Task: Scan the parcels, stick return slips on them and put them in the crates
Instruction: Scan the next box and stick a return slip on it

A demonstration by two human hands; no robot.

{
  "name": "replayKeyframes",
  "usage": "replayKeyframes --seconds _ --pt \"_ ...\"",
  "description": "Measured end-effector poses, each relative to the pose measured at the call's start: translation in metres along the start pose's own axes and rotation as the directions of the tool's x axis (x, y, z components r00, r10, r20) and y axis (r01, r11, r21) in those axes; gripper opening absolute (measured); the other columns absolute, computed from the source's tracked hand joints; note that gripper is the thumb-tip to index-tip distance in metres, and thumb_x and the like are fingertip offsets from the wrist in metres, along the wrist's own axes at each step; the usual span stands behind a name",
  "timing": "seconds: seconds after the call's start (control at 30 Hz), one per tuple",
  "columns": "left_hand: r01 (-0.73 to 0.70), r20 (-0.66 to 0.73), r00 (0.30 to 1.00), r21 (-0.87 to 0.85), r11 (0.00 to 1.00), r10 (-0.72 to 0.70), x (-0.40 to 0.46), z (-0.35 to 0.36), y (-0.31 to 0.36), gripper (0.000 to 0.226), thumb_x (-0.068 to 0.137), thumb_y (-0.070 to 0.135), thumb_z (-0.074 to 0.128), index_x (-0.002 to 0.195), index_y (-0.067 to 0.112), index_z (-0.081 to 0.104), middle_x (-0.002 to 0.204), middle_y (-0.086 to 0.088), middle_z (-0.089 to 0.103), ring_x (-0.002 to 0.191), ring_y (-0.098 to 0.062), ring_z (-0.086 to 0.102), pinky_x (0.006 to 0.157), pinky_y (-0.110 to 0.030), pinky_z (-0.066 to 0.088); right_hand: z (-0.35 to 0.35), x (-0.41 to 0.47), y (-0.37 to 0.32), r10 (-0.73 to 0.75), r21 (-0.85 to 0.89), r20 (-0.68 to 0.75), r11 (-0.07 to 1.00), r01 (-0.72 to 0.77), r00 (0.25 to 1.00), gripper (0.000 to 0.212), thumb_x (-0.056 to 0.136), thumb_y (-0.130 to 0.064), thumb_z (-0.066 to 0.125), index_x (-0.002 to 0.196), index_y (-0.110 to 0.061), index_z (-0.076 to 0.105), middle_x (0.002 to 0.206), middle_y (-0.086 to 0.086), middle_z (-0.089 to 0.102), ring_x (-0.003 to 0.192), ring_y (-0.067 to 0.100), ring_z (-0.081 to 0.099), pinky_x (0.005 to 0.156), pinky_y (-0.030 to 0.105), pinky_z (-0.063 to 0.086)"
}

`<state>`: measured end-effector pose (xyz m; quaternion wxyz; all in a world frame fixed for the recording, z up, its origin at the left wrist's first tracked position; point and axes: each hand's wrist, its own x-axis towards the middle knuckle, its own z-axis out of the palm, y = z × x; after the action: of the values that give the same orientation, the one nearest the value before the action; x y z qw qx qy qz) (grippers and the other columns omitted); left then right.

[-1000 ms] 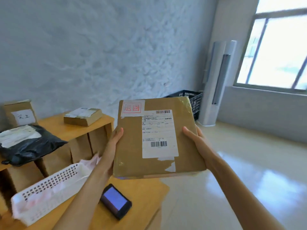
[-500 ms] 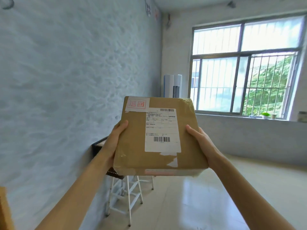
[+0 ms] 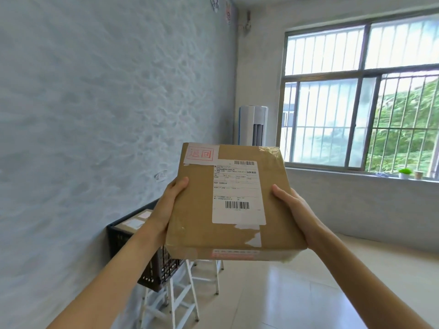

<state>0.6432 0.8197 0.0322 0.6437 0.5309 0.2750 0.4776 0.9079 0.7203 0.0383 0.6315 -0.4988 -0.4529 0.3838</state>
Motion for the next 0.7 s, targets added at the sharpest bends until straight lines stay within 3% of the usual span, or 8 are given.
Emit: replayKeyframes --seconds 0.33,0.57,0.7 --pt "-0.030 -0.019 0.999 0.014 0.999 0.031 0.184 -0.025 -0.011 0.048 0.094 0.046 0.051 0.133 0.017 0.055 0.119 -0.013 0.068 0.100 -0.031 0.069 0.068 -0.038 0.060 0.007 0.199 0.038 -0.016 -0.038 -0.021 0.999 0.016 1.000 0.044 0.088 -0.045 0.063 0.125 -0.022 0.053 0.104 0.004 0.073 0.088 0.022 0.072 0.069 0.036 0.057" --pt "0.162 -0.076 0.984 -0.023 0.987 -0.163 0.287 -0.047 -0.093 0.056 0.089 0.053 0.055 0.134 0.020 0.054 0.119 -0.013 0.068 0.104 -0.033 0.068 0.072 -0.041 0.058 -0.019 0.298 0.115 0.104 -0.033 -0.023 0.994 -0.105 0.994 0.041 0.087 -0.044 0.064 0.122 -0.025 0.054 0.102 0.002 0.074 0.086 0.021 0.072 0.065 0.032 0.056" --pt "0.213 -0.150 0.965 -0.040 0.976 -0.217 0.353 -0.050 -0.146 0.053 0.090 0.050 0.055 0.133 0.019 0.054 0.116 -0.013 0.069 0.095 -0.030 0.070 0.064 -0.037 0.058 -0.040 0.366 0.168 0.168 -0.006 -0.023 0.986 -0.168 0.986 0.044 0.086 -0.043 0.065 0.125 -0.026 0.053 0.103 0.003 0.073 0.085 0.022 0.073 0.065 0.032 0.056"
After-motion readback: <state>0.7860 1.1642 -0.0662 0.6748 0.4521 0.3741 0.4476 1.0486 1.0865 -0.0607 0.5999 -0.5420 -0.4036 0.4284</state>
